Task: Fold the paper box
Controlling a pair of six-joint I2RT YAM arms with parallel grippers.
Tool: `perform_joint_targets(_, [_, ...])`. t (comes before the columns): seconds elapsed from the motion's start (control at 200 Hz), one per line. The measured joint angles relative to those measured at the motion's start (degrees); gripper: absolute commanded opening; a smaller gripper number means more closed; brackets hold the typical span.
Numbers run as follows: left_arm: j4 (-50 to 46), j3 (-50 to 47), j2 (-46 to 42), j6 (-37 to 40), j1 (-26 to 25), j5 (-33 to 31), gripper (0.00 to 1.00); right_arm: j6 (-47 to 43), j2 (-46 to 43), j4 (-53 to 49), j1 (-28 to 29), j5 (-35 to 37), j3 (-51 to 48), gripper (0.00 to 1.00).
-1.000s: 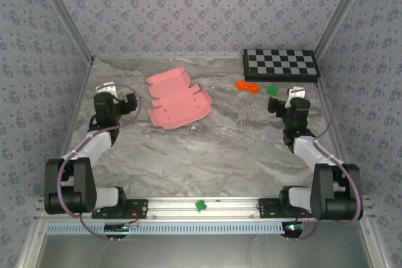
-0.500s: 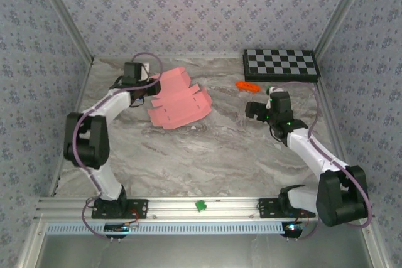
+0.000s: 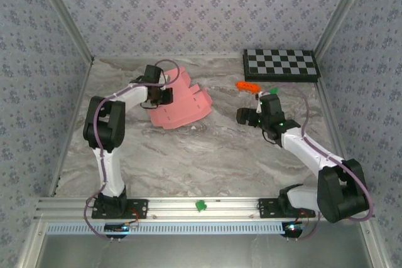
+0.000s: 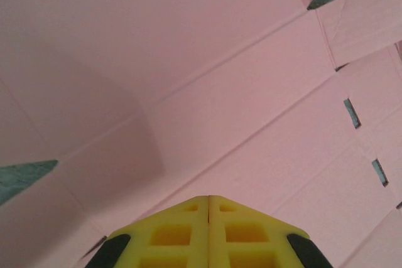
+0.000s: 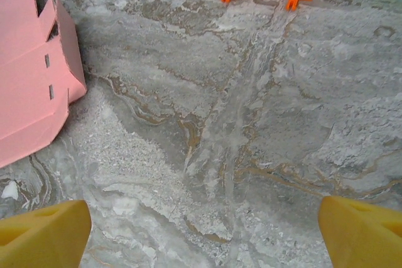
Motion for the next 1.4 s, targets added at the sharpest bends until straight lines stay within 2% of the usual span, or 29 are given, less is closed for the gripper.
perform_joint_targets(0.41, [0.42,-5.16,-0.81,-5.66,-4.02,-2.19,0.05,1.44,3.41,0.07,2.16,-1.51,0.70,0.79])
perform_joint_targets(0.625, [1.20,-8.50,-3.06,-12.11,-8.48,-3.76,0.05,1.75,5.38,0.09,4.42,-2.14,1.62,0.75])
perform_joint_targets(0.9, [2.58,-10.45,-4.28,-20.41,-18.80,-3.65,0.06,2.40,7.85,0.52,7.28,-2.75,2.08,0.53])
perform_joint_targets(0.99, [2.29,-10.43,-4.48,-21.66,-20.81,-3.39,0.08,2.97,8.76,0.76,8.04,-3.43,2.69,0.47])
perform_joint_targets(1.074, [1.05,-10.14,-5.51,-21.94,-20.79,-3.50,0.08,3.34,9.57,1.36,8.81,-4.13,3.41,0.41])
perform_joint_targets(1.119, [0.33,-9.53,-6.19,-21.81,-20.37,-3.65,0.08,3.80,10.23,1.77,9.18,-4.61,3.98,0.35])
perform_joint_targets(1.199, [-0.59,-7.54,-7.17,-20.81,-19.06,-3.69,0.00,4.50,12.35,2.62,9.97,-5.40,5.75,0.24])
perform_joint_targets(1.399, [-2.05,-1.09,-7.08,-15.37,-12.20,-3.82,0.00,7.37,19.69,5.53,12.46,-7.80,10.49,0.08])
